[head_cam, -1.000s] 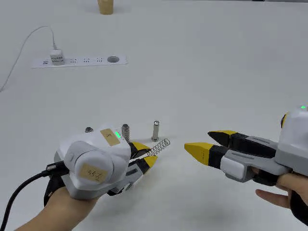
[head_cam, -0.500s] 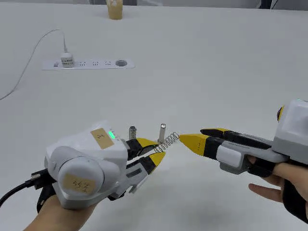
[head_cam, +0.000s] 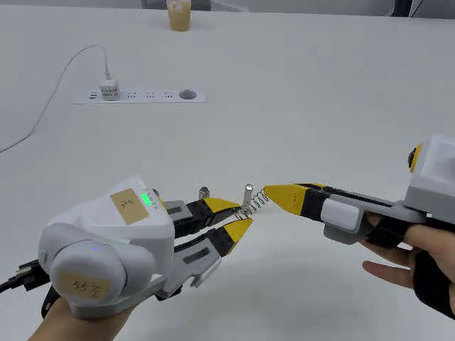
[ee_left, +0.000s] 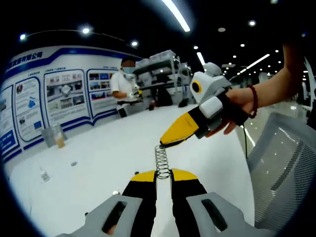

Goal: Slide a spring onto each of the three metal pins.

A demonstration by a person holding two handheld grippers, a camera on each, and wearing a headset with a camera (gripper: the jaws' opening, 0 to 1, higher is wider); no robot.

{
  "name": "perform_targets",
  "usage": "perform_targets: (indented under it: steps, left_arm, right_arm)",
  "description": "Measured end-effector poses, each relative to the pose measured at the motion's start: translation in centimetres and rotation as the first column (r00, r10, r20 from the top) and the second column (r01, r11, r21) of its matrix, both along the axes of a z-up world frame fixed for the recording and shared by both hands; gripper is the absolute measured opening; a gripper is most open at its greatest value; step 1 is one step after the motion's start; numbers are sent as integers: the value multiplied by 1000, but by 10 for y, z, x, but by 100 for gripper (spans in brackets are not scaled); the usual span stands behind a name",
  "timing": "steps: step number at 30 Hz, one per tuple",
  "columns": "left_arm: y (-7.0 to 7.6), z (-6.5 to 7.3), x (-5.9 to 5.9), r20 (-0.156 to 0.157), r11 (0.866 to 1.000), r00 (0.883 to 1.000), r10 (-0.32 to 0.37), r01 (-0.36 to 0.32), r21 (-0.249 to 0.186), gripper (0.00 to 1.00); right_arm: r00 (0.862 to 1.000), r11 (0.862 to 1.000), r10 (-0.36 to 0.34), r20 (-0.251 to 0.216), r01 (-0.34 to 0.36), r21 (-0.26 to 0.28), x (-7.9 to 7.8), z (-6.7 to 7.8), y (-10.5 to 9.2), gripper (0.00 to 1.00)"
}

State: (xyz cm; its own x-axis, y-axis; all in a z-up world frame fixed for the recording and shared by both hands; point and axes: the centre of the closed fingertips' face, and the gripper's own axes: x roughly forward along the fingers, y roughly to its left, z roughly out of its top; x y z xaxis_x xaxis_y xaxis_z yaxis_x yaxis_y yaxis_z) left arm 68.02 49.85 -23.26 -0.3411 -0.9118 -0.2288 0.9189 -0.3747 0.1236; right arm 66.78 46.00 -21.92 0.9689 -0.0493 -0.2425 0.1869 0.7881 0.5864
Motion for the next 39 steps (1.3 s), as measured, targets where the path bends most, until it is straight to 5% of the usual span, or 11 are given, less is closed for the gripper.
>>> perform_targets:
  steps: [6,27,34,36,39]
  left_arm:
    - [2,5,0,-26,999,1000,-4,3,-32,10]
    - [6,19,-5,-71,996,997,-31,25,-91,10]
    - [7,18,-5,-88,997,996,-24,18,-69,10]
    - [6,17,-5,-124,999,992,-10,4,-46,11]
    - [6,14,-5,-122,1000,992,-2,-2,-26,11]
  right_arm:
    - [999,996,4,38,-7,87,4,4,5,28]
    - [993,966,24,115,-53,252,12,14,18,14]
    - [990,975,37,137,-66,214,12,17,21,13]
    - [991,980,40,129,-64,188,13,17,21,13]
    - [991,988,52,121,-69,141,14,17,22,12]
